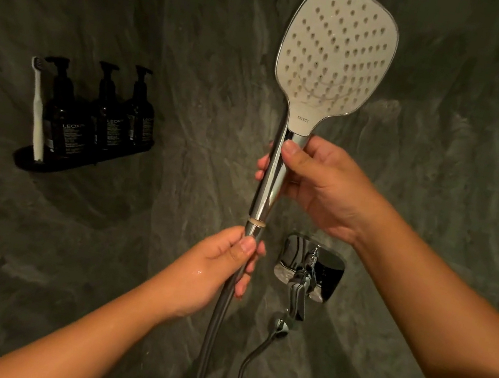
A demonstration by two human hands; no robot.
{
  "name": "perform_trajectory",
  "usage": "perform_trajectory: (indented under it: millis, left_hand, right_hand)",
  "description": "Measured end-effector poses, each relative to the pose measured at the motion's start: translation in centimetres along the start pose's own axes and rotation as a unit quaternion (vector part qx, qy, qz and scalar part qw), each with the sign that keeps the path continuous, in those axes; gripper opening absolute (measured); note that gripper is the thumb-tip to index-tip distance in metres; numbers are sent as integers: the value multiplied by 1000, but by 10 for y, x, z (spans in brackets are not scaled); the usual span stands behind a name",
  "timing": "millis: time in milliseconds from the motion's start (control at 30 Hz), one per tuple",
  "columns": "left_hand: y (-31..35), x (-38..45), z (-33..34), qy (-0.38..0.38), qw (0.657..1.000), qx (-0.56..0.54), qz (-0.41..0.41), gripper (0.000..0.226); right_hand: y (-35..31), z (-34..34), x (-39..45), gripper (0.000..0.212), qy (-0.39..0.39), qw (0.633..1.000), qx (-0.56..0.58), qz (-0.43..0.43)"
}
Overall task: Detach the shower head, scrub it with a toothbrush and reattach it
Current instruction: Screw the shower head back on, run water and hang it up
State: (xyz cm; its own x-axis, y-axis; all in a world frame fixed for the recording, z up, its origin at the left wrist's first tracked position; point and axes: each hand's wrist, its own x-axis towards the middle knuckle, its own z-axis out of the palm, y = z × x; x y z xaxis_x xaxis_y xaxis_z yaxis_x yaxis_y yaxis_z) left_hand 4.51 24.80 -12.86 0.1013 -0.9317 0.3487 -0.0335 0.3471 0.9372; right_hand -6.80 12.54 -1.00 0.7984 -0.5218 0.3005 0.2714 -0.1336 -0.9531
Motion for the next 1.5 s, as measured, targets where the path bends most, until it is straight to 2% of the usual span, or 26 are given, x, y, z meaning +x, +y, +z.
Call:
perform_trajectory:
  millis: [133,267,367,467,667,900,967,1133,1400,1500]
  left_hand:
    - [-5,11,6,51,996,62,26,30]
    - [-16,20,11,104,984,139,40,31]
    - [-22,23,10,111,980,164,34,30]
    - [-25,25,10,113,979,169,28,32]
    - [-23,27,8,122,971,201,38,27]
    - [-23,29,17,178,939,285,78,29]
    - [-23,28,18,177,937,288,85,29]
    - [-16,27,18,144,954,248,81,29]
    - [-1,23,10,73,979,175,73,22]
    - [6,22,5,49,982,166,77,32]
  right_hand:
    - [-1,0,5,6,48,999,-19,-3]
    - [8,5,10,4,153,984,-83,-25]
    - [18,9,9,5,208,970,-120,-43]
    - [20,10,6,5,219,966,-135,-40]
    - [7,2,4,7,179,974,-138,8]
    - [9,8,6,14,292,916,-270,-51]
    - [9,9,3,14,282,923,-257,-51]
    - [-2,6,-7,8,175,974,-140,-21]
    - [-20,-10,-16,16,55,992,-113,1]
    - [-23,-12,-16,17,38,997,-67,-14]
